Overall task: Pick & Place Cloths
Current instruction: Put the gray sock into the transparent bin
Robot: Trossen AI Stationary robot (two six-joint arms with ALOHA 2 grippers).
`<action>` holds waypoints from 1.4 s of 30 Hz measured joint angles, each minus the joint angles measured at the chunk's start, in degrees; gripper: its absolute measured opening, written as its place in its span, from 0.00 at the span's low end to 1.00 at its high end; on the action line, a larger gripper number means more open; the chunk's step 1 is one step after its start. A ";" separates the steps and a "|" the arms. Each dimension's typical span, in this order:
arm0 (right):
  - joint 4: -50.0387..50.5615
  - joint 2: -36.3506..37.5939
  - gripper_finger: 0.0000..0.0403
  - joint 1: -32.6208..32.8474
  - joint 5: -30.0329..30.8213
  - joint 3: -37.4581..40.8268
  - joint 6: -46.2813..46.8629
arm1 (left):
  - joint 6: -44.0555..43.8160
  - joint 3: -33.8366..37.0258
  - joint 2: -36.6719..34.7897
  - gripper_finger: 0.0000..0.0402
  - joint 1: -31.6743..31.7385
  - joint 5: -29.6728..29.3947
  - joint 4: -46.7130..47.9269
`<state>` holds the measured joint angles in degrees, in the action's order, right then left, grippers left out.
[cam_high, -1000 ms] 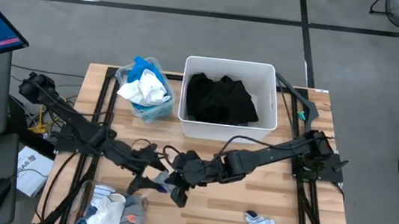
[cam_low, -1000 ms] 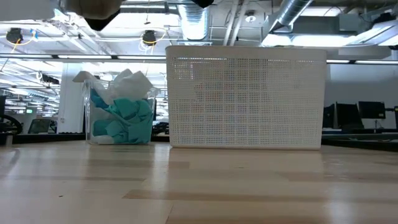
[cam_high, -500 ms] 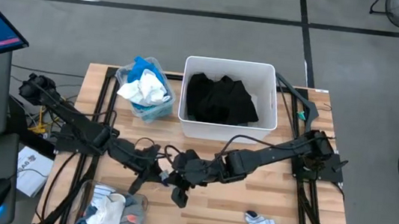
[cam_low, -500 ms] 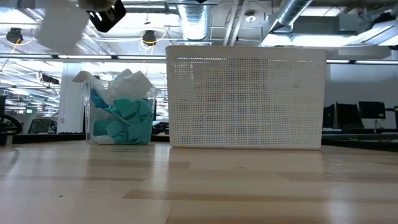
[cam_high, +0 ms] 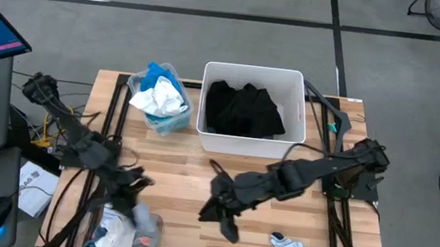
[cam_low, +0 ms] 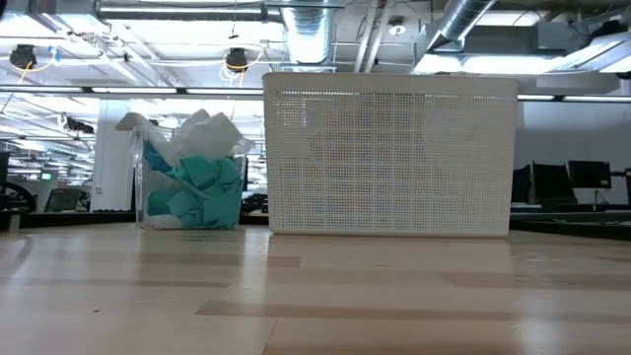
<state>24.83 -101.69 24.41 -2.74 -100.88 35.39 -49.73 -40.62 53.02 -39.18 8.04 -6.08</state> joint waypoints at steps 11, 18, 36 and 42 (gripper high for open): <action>11.65 3.05 0.16 6.81 17.94 0.00 0.66 | -18.66 0.07 2.00 0.00 -22.71 -17.35 23.68; 13.90 2.88 0.16 6.56 19.27 1.75 6.01 | -21.55 0.07 12.25 0.00 -23.80 -20.28 25.65; 35.69 2.95 0.18 8.46 19.50 1.73 19.15 | -20.83 0.07 27.98 0.05 -21.85 -12.16 31.35; 38.58 2.95 0.34 9.78 19.51 1.73 19.13 | -20.49 0.22 24.09 0.19 -19.76 -12.39 32.73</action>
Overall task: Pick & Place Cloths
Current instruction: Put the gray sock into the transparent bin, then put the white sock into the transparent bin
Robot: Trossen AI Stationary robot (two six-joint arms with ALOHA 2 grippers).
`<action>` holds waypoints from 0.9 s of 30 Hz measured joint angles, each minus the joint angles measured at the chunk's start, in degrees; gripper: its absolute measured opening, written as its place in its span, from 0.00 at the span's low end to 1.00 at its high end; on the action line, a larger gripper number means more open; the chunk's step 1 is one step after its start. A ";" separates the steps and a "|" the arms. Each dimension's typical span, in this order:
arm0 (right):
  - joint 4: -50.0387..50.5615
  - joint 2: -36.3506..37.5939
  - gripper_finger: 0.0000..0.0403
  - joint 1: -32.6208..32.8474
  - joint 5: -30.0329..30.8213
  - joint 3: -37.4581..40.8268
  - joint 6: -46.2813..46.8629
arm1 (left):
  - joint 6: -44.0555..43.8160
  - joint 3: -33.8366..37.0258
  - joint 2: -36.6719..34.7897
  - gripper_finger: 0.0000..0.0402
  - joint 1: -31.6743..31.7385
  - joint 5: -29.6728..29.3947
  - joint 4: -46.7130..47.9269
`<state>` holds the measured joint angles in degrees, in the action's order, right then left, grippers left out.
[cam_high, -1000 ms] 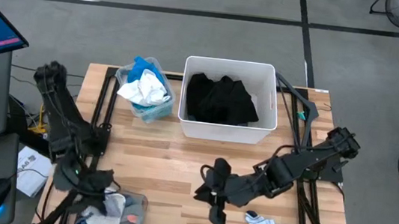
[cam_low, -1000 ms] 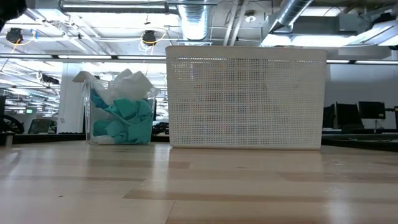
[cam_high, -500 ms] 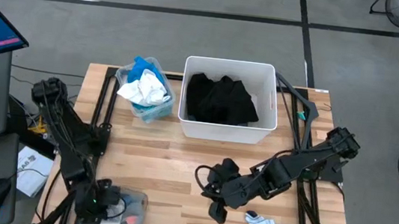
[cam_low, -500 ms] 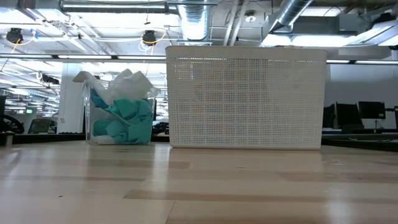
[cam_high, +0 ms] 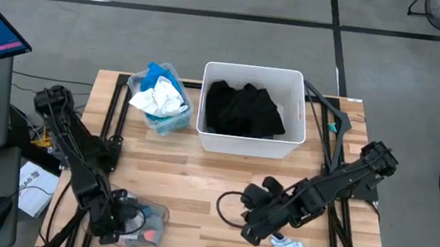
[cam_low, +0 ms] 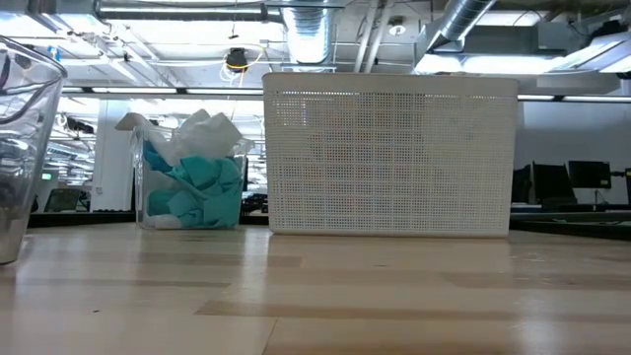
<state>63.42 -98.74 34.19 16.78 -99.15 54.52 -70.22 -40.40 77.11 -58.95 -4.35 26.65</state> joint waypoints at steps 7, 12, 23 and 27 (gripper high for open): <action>3.19 -1.71 0.61 0.86 -0.35 -0.08 0.02 | 3.71 0.00 -9.31 0.43 0.62 -0.08 -0.35; 4.58 -4.84 0.67 1.40 -2.75 -0.05 0.61 | 3.14 0.00 -17.20 0.57 0.60 2.34 -0.41; 14.91 -14.52 0.68 6.48 -12.68 -0.07 6.88 | -5.89 -0.02 -33.67 0.57 0.86 -2.50 -1.59; 15.50 -17.16 0.68 8.68 -17.27 1.16 6.63 | -3.99 -0.04 -36.93 0.56 0.86 -11.61 -3.42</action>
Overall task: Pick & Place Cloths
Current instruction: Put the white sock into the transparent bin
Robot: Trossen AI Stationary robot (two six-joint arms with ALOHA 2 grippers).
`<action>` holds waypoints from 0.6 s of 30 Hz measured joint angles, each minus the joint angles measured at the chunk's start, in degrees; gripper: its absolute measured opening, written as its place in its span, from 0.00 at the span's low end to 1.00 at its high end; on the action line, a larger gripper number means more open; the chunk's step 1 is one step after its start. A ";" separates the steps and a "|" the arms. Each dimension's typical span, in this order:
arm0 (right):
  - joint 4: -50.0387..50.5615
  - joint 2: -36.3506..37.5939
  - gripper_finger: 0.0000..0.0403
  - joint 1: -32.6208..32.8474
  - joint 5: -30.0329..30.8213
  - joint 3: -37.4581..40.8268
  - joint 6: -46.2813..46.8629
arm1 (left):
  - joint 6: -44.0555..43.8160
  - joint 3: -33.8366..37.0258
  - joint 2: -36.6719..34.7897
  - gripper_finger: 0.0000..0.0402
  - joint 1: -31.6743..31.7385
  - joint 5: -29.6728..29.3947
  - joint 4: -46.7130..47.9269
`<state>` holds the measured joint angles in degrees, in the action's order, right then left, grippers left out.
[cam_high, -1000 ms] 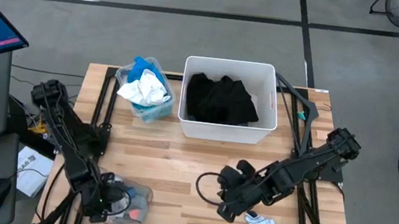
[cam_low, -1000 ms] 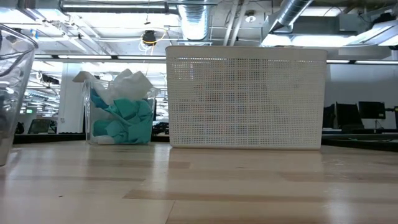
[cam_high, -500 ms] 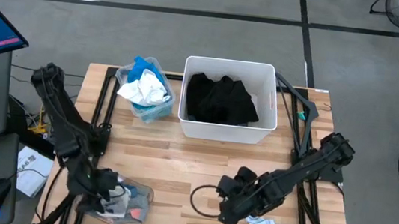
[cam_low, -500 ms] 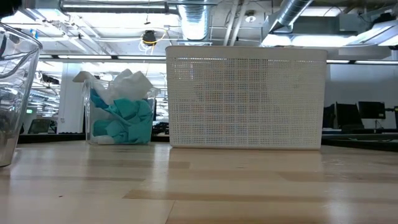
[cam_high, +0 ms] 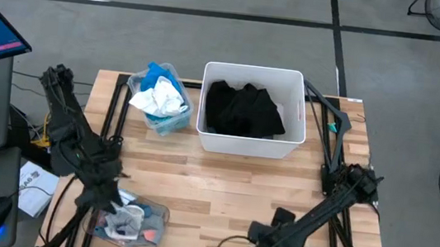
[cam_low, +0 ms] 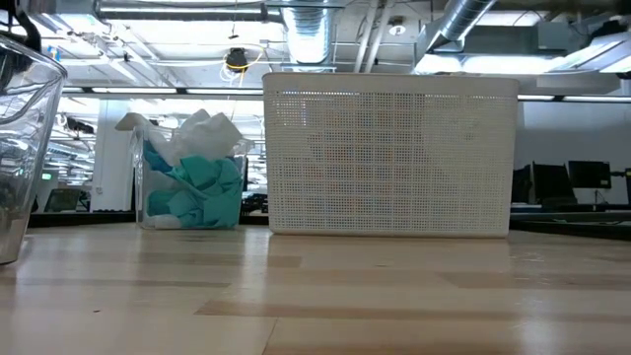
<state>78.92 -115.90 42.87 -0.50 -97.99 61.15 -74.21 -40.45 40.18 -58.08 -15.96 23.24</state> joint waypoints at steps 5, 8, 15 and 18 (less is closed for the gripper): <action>-5.92 2.37 0.68 1.39 -6.41 9.10 3.13 | 6.08 -0.05 -1.48 0.57 0.00 -8.51 -4.07; -13.30 5.91 0.68 2.28 -7.27 16.28 6.38 | 9.39 -0.07 -1.48 0.56 0.00 -11.33 -5.90; -29.80 7.74 0.68 5.07 -10.42 29.99 14.33 | 11.39 -0.07 -1.46 0.56 0.00 -15.96 -6.82; -33.55 7.08 0.66 5.71 -10.40 33.02 16.69 | 11.43 -0.07 -1.46 0.57 0.00 -17.36 -7.07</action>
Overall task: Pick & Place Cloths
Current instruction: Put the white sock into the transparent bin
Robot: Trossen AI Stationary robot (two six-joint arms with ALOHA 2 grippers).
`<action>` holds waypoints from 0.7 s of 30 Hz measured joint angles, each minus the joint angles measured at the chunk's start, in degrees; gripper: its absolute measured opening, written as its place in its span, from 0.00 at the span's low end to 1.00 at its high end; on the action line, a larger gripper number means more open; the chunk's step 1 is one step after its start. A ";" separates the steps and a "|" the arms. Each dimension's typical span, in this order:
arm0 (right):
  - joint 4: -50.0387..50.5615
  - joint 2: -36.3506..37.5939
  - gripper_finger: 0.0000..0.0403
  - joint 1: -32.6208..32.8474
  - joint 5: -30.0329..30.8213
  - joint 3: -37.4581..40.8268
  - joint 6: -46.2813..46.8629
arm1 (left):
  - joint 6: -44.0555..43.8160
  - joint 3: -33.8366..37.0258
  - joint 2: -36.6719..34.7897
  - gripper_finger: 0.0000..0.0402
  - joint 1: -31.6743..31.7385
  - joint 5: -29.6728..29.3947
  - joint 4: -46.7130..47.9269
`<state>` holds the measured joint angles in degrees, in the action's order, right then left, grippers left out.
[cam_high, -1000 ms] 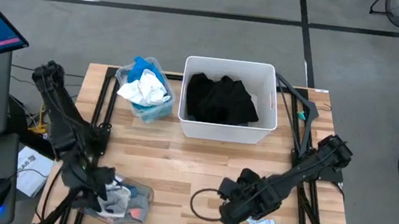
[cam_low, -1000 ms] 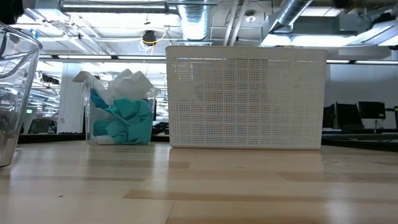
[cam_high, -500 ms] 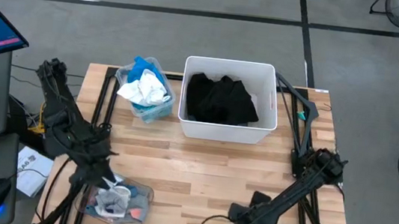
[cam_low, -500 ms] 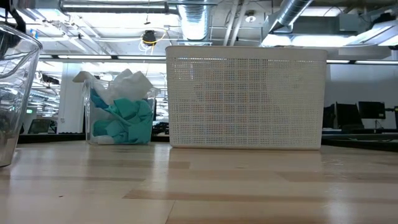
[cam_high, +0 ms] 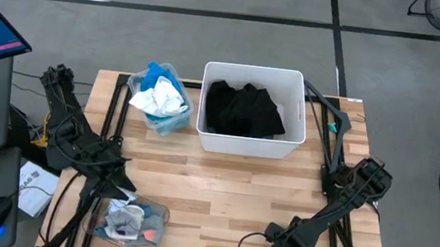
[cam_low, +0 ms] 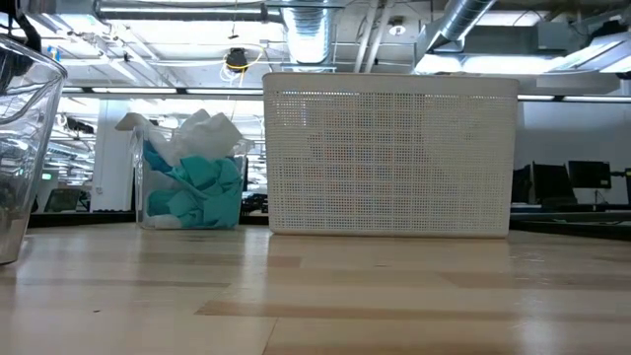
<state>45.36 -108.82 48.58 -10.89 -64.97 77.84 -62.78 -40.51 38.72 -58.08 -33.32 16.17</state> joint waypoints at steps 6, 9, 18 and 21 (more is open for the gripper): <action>-2.95 0.05 0.27 -1.70 -0.69 1.71 0.07 | 0.64 0.00 0.00 0.56 0.00 -4.01 -0.10; -4.40 0.64 0.05 -3.46 -1.11 1.80 -1.25 | 3.24 0.00 0.00 0.56 0.00 -7.34 -0.18; -7.27 8.11 0.02 -11.82 14.24 -5.74 -8.44 | 12.61 0.00 1.97 0.56 1.71 -16.96 -2.26; -13.33 11.00 0.01 -15.37 19.63 -9.03 -14.37 | 15.80 0.00 4.54 0.57 4.30 -16.61 -5.83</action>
<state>32.03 -97.82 33.21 8.73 -74.01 63.47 -46.98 -40.51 43.26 -53.78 -49.93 10.34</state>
